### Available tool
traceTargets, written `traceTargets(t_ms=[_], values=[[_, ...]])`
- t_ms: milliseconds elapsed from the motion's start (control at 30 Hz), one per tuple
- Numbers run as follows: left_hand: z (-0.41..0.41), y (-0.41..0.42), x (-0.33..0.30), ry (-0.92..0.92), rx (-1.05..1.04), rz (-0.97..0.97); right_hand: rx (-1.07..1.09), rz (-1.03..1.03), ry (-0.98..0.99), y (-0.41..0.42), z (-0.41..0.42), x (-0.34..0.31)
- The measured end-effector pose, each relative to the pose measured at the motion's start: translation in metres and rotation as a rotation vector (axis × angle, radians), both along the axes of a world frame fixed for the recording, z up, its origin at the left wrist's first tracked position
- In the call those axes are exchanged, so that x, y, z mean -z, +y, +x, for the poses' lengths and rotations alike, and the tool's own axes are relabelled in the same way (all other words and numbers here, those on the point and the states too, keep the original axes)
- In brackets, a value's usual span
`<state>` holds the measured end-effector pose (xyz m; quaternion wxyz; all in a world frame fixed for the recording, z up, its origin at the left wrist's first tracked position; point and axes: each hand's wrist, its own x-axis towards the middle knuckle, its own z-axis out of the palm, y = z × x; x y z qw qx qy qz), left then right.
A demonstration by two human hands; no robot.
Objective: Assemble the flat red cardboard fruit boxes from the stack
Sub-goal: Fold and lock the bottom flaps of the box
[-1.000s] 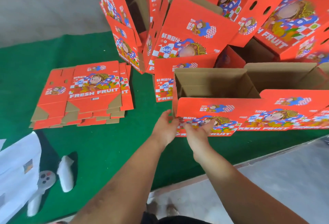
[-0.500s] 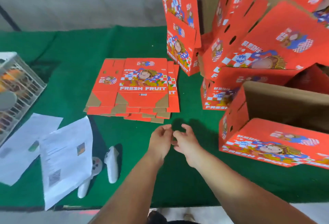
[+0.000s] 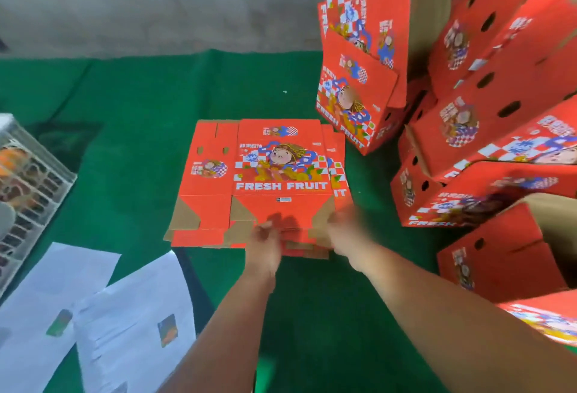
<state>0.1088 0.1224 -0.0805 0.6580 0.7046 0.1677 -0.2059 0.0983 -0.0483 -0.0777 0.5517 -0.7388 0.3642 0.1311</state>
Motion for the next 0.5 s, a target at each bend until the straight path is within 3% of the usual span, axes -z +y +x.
traceTargets(t_ms=[167, 267, 367, 433, 500], values=[[0.058, 0.008, 0.019, -0.105, 0.204, 0.595, 0.086, -0.113, -0.018, -0.006, 0.030, 0.009], [0.074, 0.004, 0.028, -0.071, 0.365, 0.594, 0.101, -0.045, 0.011, -0.008, 0.044, 0.014], [0.074, 0.001, 0.034, -0.075, 0.394, 0.650, 0.103, -0.059, 0.043, -0.011, 0.052, 0.018], [0.072, -0.002, 0.034, -0.079, 0.342, 0.633, 0.101, -0.013, 0.017, -0.016, 0.052, 0.017], [0.067, -0.003, 0.029, -0.068, 0.174, 0.496, 0.147, 0.050, -0.016, -0.023, 0.049, 0.018]])
